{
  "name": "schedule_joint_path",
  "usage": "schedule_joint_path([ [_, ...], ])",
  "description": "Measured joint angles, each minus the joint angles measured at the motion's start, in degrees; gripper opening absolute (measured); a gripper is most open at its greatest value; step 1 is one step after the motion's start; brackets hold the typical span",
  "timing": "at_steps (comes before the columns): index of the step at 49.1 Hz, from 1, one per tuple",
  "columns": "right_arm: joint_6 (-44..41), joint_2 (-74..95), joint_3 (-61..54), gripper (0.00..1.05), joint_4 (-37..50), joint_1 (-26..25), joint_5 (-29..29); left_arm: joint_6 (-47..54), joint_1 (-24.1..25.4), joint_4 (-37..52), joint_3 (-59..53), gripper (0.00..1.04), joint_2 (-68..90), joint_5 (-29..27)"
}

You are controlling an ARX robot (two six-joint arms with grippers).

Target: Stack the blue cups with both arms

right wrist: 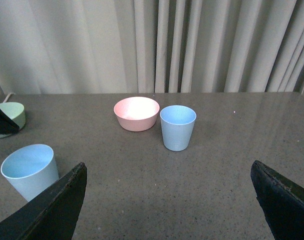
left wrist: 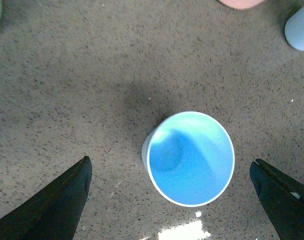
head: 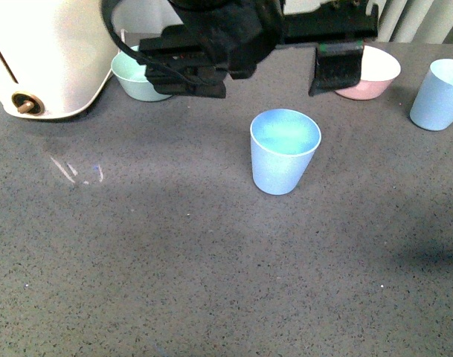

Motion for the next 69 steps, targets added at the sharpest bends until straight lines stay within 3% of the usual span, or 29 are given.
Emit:
schedule_joint_path([
  [5, 0.0, 0.0, 0.0, 0.96, 0.0, 0.0, 0.0, 0.8, 1.8, 5.7, -5.3, 0.96, -4.5, 1.3],
  [10, 0.0, 0.0, 0.0, 0.96, 0.0, 0.0, -0.2, 11.3, 3.1, 35.2, -20.2, 0.80, -11.6, -18.4],
  [13, 0.0, 0.0, 0.0, 0.96, 0.0, 0.0, -0.1, 15.8, 5.0, 48.0, -28.3, 0.71, -16.3, -24.6],
  [15, 0.0, 0.0, 0.0, 0.96, 0.0, 0.0, 0.0, 18.3, 7.4, 56.6, -34.3, 0.63, -20.6, -25.7],
  [19, 0.0, 0.0, 0.0, 0.96, 0.0, 0.0, 0.0, 20.9, 11.8, 65.5, -44.1, 0.45, -28.2, -24.0],
  [24, 0.0, 0.0, 0.0, 0.96, 0.0, 0.0, -0.2, 22.2, 15.3, 66.2, -52.9, 0.24, -33.3, -19.8],
  [31, 0.0, 0.0, 0.0, 0.96, 0.0, 0.0, -0.1, 22.6, 18.5, 66.2, -58.7, 0.01, -38.7, -16.1],
  [43, 0.0, 0.0, 0.0, 0.96, 0.0, 0.0, 0.0, 22.9, 25.0, 63.0, -67.5, 0.02, -51.1, -10.2],
  [61, 0.0, 0.0, 0.0, 0.96, 0.0, 0.0, 0.0, 23.0, 29.6, 59.5, -74.1, 0.02, -61.5, -5.7],
  [65, 0.0, 0.0, 0.0, 0.96, 0.0, 0.0, 0.0, 23.1, 33.2, 55.7, -75.2, 0.02, -65.7, -0.7],
  [69, 0.0, 0.0, 0.0, 0.96, 0.0, 0.0, 0.0, 23.1, 34.9, 52.0, -75.5, 0.02, -70.2, -0.5],
])
